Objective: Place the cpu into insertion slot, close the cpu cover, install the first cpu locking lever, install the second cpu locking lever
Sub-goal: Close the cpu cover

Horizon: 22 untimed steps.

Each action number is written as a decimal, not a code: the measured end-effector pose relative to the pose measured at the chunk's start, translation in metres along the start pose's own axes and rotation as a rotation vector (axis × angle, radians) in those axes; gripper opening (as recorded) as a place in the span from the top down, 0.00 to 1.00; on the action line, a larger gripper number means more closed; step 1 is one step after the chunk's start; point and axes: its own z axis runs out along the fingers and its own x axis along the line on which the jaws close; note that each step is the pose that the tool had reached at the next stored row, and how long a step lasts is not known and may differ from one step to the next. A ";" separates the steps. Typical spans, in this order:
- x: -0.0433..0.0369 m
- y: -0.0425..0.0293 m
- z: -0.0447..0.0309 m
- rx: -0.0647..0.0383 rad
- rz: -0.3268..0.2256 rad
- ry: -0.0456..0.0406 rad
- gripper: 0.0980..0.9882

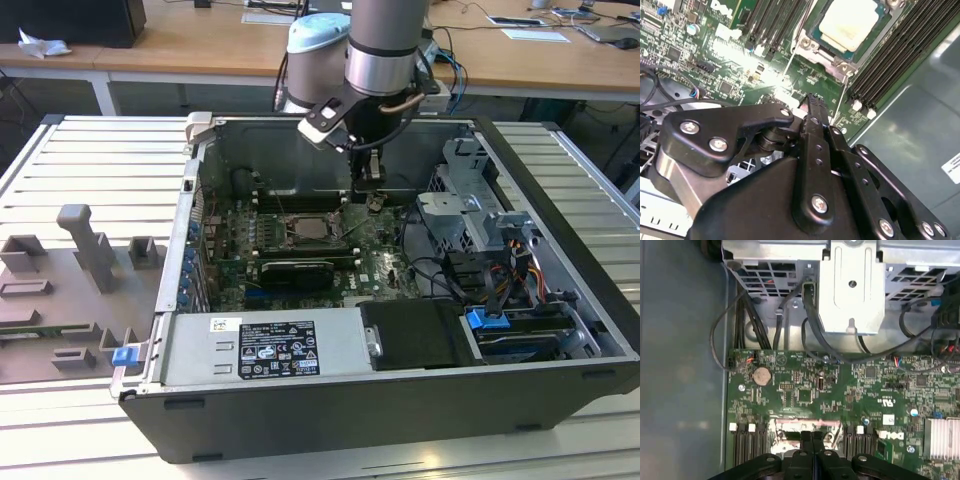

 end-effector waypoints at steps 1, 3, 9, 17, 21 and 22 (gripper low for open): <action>0.0011 0.0023 0.0007 0.000 0.000 -0.0002 0.99; 0.0028 0.0077 0.0020 0.000 0.000 -0.0003 0.99; 0.0058 0.0297 0.0065 0.000 0.000 -0.0129 0.99; 0.0057 0.0324 0.0143 0.014 0.000 -0.0136 0.99; 0.0058 0.0307 0.0144 0.019 0.000 -0.0133 0.99; 0.0058 0.0300 0.0144 0.019 0.000 -0.0134 0.99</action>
